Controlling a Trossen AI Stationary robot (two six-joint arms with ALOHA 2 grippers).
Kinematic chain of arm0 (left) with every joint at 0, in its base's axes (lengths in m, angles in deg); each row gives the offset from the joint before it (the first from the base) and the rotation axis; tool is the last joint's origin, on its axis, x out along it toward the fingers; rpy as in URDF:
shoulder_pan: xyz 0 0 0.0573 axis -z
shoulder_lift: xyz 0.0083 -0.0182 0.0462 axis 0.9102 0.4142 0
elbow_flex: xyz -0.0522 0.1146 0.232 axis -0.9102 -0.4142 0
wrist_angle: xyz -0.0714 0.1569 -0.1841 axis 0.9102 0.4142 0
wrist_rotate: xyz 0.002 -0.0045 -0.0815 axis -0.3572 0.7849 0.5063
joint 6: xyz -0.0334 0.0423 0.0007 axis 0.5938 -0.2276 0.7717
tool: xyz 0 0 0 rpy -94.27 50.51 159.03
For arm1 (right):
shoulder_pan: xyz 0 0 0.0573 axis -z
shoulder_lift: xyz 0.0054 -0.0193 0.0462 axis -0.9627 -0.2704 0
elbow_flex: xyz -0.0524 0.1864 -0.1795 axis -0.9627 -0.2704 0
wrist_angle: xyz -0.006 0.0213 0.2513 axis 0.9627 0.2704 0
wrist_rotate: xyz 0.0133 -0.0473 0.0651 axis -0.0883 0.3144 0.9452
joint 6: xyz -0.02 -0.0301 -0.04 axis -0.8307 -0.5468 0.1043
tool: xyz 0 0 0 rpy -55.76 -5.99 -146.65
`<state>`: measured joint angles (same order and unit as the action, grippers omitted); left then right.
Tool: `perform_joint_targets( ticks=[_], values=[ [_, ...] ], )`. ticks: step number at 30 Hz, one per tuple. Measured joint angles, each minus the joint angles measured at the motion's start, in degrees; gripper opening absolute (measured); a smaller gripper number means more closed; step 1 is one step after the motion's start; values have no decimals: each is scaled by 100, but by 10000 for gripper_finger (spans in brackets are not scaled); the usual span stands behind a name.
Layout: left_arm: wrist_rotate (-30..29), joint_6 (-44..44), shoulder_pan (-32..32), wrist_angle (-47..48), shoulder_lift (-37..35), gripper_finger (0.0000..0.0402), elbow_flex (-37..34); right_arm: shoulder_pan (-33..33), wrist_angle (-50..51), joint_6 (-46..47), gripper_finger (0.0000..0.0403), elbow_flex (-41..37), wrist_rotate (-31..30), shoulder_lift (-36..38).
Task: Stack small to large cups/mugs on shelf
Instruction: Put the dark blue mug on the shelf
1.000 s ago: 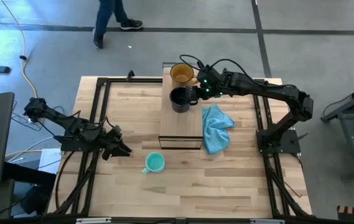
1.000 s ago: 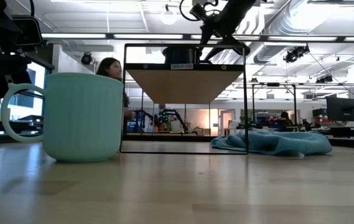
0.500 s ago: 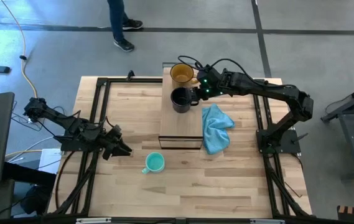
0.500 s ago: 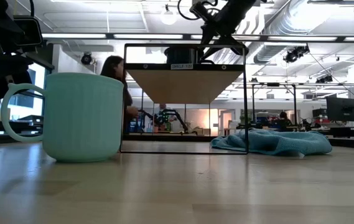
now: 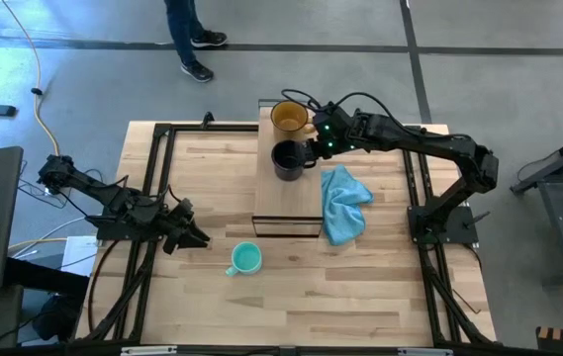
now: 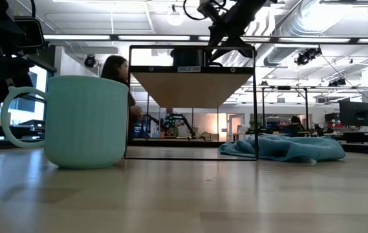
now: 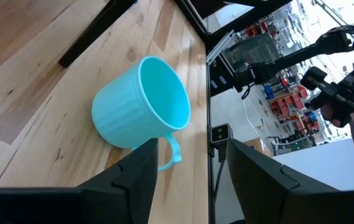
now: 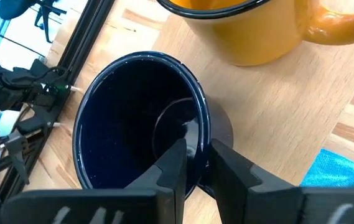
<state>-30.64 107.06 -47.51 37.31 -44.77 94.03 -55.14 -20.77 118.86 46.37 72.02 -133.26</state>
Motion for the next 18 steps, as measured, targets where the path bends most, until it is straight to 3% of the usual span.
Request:
perform_joint_targets(
  ticks=[18],
  values=[
    [-2,22,2,2,2,179,0,112,-161,-302,55,0,140,-2]
  ],
)
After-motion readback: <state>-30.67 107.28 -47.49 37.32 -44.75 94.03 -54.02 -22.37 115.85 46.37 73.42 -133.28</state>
